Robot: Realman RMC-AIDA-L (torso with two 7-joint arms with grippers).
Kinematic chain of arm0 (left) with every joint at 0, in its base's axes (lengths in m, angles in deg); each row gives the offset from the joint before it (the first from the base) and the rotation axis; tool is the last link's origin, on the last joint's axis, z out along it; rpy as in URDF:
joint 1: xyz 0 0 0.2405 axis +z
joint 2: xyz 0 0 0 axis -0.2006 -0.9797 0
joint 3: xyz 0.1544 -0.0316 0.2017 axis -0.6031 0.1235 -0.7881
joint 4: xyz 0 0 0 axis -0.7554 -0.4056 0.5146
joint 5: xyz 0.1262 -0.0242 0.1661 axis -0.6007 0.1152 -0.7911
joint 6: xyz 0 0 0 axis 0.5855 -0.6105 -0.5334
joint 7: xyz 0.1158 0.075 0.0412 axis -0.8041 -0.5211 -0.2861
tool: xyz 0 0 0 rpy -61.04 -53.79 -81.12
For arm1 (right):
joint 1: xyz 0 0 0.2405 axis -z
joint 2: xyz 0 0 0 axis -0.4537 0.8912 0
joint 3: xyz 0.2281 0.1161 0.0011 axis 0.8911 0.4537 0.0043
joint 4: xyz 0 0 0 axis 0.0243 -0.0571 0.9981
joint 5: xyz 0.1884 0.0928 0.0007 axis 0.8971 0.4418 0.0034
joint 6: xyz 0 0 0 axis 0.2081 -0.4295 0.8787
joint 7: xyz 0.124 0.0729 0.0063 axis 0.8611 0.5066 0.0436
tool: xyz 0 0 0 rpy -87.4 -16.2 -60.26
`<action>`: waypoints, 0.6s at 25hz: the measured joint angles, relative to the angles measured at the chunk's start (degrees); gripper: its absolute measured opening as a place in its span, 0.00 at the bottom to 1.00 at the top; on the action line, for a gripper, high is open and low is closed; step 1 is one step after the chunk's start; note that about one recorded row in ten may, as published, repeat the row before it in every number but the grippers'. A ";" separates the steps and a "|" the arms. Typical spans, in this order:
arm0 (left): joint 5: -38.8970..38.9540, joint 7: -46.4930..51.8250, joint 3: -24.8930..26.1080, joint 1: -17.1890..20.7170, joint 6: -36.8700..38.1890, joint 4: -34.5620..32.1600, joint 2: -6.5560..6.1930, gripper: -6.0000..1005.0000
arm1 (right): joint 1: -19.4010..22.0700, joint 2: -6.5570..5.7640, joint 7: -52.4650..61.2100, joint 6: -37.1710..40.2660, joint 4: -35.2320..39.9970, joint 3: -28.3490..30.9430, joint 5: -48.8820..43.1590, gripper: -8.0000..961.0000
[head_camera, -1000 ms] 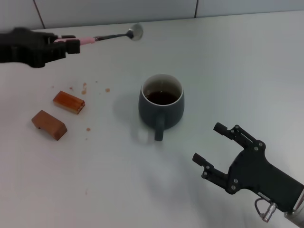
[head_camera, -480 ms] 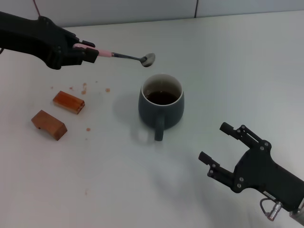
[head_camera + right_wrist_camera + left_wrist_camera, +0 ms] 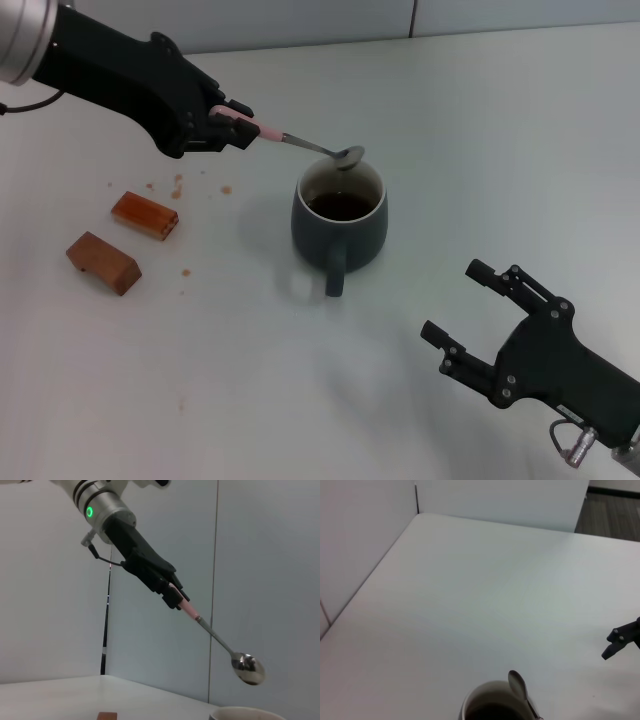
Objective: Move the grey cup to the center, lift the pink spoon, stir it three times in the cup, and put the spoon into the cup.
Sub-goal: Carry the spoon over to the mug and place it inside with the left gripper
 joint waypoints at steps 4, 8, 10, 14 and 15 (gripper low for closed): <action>-0.78 0.07 -1.36 -1.39 -0.37 0.06 0.11 0.14 | 0.19 0.00 0.03 0.00 0.16 0.00 0.00 0.82; -2.44 0.09 -2.94 -2.40 -1.26 0.31 0.27 0.14 | 0.31 0.00 0.05 0.02 0.36 0.00 0.00 0.82; -3.92 0.09 -5.01 -2.68 -2.73 0.45 0.30 0.14 | 0.39 0.00 0.05 0.16 0.42 0.00 0.00 0.82; -5.30 0.41 -5.85 -3.20 -3.70 0.93 0.37 0.14 | 0.41 0.00 0.06 0.29 0.49 0.00 0.00 0.82; -6.05 0.65 -6.33 -3.26 -4.64 1.42 0.38 0.14 | 0.41 0.00 0.06 0.30 0.55 0.03 0.00 0.82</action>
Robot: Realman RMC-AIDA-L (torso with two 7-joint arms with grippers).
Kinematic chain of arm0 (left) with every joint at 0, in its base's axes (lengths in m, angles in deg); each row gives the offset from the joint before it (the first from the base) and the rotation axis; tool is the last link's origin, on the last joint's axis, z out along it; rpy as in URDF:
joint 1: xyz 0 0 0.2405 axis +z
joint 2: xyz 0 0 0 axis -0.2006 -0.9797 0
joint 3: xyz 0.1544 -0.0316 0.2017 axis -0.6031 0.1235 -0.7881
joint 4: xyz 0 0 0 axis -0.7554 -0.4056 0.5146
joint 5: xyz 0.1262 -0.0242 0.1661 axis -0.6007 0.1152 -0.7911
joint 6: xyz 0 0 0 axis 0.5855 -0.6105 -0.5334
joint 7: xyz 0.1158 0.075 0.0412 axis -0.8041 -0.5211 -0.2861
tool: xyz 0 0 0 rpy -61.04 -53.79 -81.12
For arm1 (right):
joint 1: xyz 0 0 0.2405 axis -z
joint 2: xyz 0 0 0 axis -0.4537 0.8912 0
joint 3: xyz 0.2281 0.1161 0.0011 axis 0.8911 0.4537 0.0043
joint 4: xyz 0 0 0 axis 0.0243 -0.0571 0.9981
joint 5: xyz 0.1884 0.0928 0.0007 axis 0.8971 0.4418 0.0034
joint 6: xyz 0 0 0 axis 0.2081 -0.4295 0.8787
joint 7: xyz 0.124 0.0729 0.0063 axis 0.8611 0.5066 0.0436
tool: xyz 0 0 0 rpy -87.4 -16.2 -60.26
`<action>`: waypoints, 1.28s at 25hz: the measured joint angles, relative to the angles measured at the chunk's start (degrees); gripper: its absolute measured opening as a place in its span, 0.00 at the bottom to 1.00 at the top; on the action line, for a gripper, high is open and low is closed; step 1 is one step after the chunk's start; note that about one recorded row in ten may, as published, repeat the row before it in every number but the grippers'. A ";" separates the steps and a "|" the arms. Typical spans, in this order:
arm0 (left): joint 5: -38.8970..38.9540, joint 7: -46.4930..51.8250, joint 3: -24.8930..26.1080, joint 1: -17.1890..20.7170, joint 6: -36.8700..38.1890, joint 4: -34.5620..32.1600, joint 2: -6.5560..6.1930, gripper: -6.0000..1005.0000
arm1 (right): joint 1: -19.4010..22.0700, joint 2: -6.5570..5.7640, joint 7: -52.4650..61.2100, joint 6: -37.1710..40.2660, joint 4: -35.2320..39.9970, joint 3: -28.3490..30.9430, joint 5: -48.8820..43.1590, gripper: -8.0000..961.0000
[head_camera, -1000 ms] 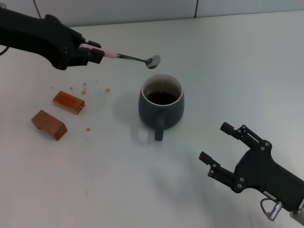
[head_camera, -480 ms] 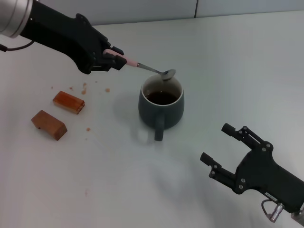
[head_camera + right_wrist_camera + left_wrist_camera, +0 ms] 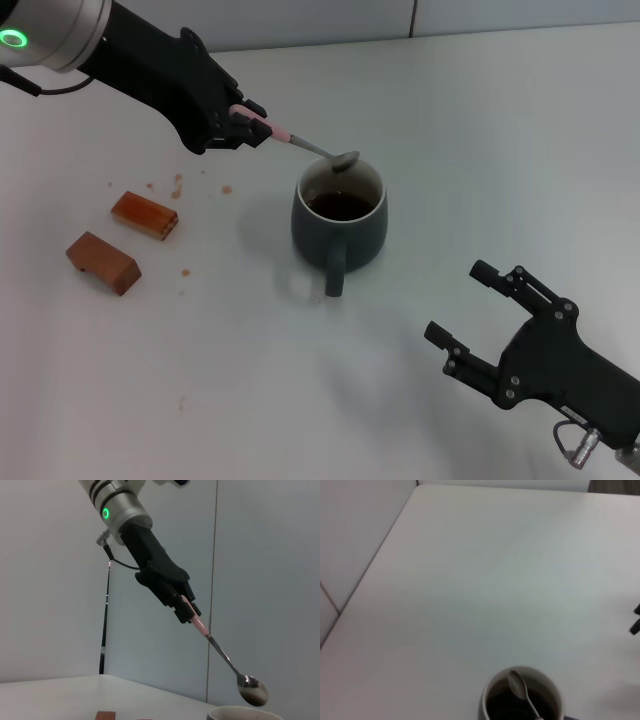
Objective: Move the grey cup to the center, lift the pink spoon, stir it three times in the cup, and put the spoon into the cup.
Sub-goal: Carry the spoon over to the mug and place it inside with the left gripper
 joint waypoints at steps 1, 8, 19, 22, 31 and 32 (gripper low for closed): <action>0.00 0.00 0.00 0.00 0.00 0.00 0.00 0.14 | 0.00 0.00 0.00 0.00 0.00 0.00 0.00 0.82; -3.23 -0.28 -2.31 -0.30 -0.62 1.22 -0.05 0.14 | -0.04 0.07 0.00 0.19 0.25 0.06 0.00 0.82; -4.30 0.65 -6.87 -1.94 -5.02 6.03 0.10 0.14 | -0.22 0.04 0.00 0.20 0.23 0.06 -0.01 0.82; -5.83 0.93 -8.54 -3.44 -7.39 9.06 0.15 0.14 | -0.23 0.02 0.00 0.21 0.23 0.06 -0.10 0.82; -4.33 1.63 -12.09 -4.51 -9.56 10.68 0.43 0.14 | -0.06 0.00 -0.02 0.47 0.23 0.06 -0.22 0.82; -3.53 1.80 -12.56 -4.51 -9.33 10.73 0.43 0.14 | -0.05 0.00 -0.02 0.52 0.23 0.05 -0.18 0.82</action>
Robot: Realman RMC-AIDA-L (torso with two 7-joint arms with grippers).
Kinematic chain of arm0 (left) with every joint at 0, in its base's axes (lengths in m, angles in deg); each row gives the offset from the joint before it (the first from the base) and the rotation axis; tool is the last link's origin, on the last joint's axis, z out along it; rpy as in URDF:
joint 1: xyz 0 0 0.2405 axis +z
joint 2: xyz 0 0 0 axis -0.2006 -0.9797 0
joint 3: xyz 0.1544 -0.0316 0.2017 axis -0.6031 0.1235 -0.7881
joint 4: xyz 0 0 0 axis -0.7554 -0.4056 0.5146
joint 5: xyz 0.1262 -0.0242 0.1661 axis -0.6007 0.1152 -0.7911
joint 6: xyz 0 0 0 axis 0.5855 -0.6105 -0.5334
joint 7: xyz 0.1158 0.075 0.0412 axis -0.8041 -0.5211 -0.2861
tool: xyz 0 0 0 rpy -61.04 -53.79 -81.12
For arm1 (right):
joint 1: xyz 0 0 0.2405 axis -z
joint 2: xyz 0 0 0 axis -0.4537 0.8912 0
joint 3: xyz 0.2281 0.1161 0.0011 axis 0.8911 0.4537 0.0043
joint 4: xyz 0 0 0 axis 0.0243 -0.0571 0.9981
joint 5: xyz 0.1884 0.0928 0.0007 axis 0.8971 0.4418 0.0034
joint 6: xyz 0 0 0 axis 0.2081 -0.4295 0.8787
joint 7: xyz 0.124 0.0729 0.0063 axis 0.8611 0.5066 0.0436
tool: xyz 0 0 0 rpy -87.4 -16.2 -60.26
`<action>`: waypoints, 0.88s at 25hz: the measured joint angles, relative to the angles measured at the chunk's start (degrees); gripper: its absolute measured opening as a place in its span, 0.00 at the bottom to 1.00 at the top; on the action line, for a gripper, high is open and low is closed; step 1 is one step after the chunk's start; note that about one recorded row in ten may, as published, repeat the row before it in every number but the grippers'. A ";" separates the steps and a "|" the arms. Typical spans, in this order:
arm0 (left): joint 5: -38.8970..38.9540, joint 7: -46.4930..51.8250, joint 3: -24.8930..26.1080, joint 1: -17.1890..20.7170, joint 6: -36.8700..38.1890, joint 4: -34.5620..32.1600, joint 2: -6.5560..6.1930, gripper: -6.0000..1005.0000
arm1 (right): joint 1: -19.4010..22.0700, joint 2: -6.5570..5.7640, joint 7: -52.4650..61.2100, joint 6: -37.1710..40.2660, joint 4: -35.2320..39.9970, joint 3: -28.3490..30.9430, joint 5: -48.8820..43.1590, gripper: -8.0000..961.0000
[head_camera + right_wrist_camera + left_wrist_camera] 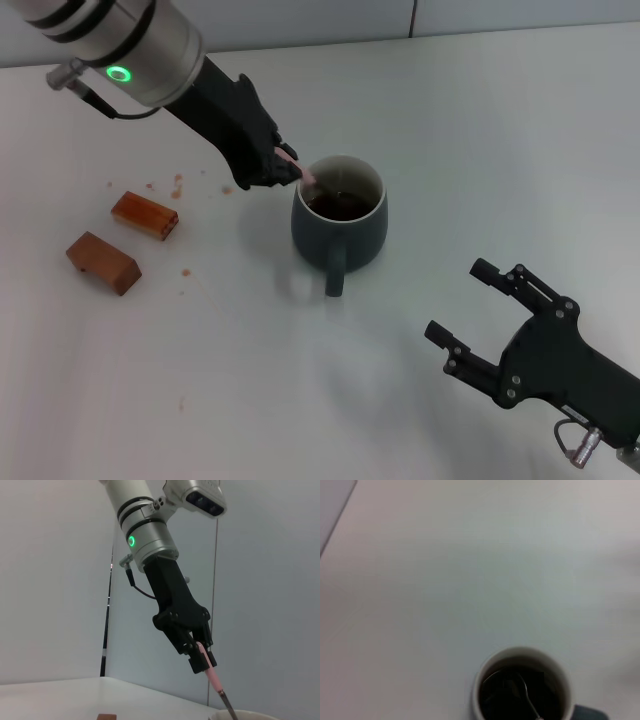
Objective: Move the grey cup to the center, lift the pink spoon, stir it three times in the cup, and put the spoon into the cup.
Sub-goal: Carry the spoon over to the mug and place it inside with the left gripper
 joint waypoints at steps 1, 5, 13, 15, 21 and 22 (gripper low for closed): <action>0.00 0.00 0.00 0.00 0.00 0.00 0.00 0.14 | 0.00 0.00 0.00 0.05 0.00 0.00 0.02 0.82; 1.35 0.69 -1.20 0.22 1.53 -0.43 0.00 0.14 | -0.13 0.00 0.00 0.15 0.00 0.00 0.04 0.82; -1.53 1.32 -0.79 0.58 2.69 -2.41 -0.24 0.14 | -0.16 0.04 0.00 0.21 0.00 0.00 0.15 0.82; -2.03 1.47 -0.81 0.57 2.07 -2.95 -0.22 0.14 | -0.18 0.07 0.00 0.21 0.00 0.00 0.16 0.82; -2.55 2.26 -1.25 0.10 0.11 -3.33 -0.03 0.14 | -0.28 0.09 0.00 0.21 0.00 0.00 0.19 0.82; -2.15 2.39 -1.79 0.03 -0.09 -3.35 0.01 0.14 | -0.33 0.09 0.00 0.21 0.00 0.00 0.19 0.82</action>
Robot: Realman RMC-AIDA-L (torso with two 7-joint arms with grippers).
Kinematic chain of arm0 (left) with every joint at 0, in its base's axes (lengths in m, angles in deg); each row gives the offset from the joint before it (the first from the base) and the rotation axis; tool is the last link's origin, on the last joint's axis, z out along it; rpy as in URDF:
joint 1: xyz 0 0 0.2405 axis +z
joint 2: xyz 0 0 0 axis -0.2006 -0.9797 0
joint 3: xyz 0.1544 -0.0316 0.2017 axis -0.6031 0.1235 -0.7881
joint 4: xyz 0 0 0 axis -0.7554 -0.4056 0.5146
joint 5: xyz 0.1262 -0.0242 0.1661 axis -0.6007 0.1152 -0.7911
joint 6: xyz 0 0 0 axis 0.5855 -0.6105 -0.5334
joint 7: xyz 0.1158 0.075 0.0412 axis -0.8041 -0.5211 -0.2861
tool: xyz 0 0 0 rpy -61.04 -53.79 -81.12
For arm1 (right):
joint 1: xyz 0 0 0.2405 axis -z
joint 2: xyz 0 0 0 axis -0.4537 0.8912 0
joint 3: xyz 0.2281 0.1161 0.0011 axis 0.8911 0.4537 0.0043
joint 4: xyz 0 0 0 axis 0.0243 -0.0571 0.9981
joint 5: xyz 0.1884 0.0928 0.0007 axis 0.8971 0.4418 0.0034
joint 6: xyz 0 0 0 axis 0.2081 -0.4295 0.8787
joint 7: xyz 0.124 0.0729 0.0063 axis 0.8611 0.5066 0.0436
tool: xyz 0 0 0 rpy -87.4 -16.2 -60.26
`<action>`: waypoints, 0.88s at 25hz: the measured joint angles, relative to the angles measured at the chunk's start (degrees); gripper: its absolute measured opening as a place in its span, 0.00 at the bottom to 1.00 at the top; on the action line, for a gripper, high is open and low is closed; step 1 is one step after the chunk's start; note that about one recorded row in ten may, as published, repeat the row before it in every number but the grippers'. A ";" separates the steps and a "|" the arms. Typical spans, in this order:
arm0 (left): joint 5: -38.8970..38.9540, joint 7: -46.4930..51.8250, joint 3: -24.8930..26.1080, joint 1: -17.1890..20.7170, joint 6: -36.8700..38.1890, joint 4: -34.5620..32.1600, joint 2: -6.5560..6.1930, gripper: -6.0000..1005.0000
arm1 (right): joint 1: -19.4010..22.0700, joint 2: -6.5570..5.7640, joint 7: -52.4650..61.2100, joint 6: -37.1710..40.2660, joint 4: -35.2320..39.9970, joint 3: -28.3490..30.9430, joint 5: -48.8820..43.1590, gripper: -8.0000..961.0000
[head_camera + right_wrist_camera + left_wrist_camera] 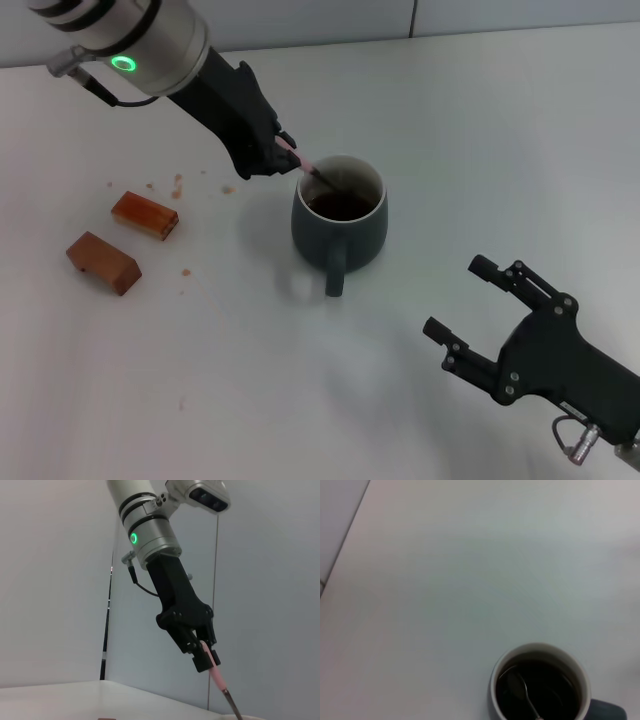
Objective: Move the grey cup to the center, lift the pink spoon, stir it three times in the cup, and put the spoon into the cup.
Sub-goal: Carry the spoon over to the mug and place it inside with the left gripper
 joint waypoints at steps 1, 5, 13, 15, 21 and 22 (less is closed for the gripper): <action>0.88 0.26 -1.21 -0.02 -0.35 -0.01 0.00 0.14 | -0.04 0.00 0.00 0.00 0.00 0.00 0.00 0.82; 2.44 0.41 -3.04 -0.01 0.03 -0.01 0.00 0.14 | -0.25 0.00 0.01 0.00 0.00 0.00 -0.03 0.82; 0.87 0.38 -3.56 0.47 1.40 0.00 -0.16 0.14 | -0.48 0.00 0.01 -0.01 0.00 0.00 -0.17 0.82; -0.67 0.29 -3.37 0.48 0.76 0.09 -0.18 0.14 | -0.57 0.00 0.01 -0.01 0.00 0.00 -0.16 0.82; -2.10 0.35 -3.92 0.14 -2.43 0.38 -0.06 0.14 | -0.71 0.00 0.02 -0.01 0.00 0.00 -0.18 0.82; -2.10 0.35 -3.92 0.14 -2.43 0.38 -0.06 0.14 | -0.72 0.00 0.01 -0.01 -0.02 0.00 -0.18 0.82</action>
